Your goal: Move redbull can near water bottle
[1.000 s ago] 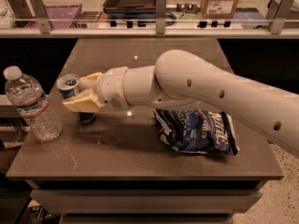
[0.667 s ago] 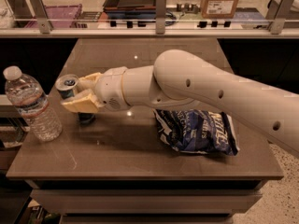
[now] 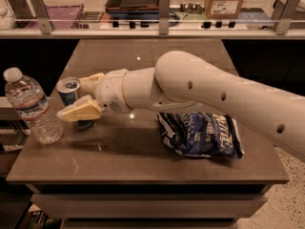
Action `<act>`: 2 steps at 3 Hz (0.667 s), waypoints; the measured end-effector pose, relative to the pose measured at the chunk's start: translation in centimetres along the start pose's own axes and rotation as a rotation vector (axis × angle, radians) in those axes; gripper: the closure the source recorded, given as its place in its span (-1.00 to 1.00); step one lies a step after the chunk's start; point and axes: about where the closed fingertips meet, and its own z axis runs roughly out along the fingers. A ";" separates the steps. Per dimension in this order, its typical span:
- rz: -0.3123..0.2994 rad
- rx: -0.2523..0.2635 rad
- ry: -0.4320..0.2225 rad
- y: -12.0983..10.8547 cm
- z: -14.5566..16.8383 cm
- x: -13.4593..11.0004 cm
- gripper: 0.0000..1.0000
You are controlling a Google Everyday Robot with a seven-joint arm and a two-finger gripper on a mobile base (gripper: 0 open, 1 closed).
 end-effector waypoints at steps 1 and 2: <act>-0.003 -0.003 0.000 0.2 0.1 -0.2 -1.00; -0.003 -0.003 0.000 0.2 0.1 -0.2 -1.00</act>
Offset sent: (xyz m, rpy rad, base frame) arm -0.0008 0.0010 0.0005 -0.0005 -0.0012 0.0020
